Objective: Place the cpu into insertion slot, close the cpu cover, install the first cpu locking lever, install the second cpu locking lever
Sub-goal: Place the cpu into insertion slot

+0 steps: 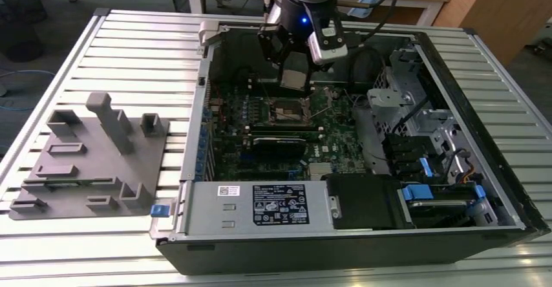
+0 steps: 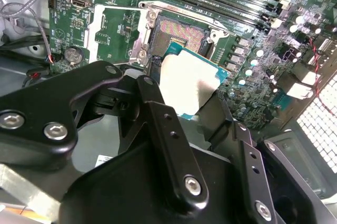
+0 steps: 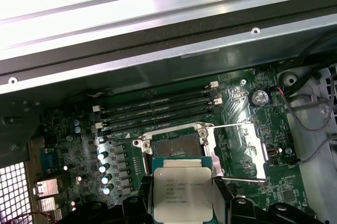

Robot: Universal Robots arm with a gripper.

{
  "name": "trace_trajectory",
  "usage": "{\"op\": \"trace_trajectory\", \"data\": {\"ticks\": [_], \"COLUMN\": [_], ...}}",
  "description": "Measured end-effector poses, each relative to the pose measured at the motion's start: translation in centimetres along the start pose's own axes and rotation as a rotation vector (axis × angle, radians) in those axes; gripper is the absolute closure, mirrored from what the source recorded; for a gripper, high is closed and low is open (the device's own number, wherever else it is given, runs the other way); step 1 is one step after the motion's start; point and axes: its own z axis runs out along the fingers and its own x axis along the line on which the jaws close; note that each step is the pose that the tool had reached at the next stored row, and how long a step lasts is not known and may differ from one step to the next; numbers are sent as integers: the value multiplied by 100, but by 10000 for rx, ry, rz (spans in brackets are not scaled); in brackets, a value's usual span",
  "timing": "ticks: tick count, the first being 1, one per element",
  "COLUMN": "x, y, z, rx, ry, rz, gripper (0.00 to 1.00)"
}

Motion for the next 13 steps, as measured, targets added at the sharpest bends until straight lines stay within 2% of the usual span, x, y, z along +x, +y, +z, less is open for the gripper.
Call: {"op": "trace_trajectory", "data": {"ticks": [6,13], "x": [0,0], "y": [0,0], "z": [4,4], "rx": [-1,-1], "ry": [-52,-57], "rz": [576,630], "gripper": [46,46]}}
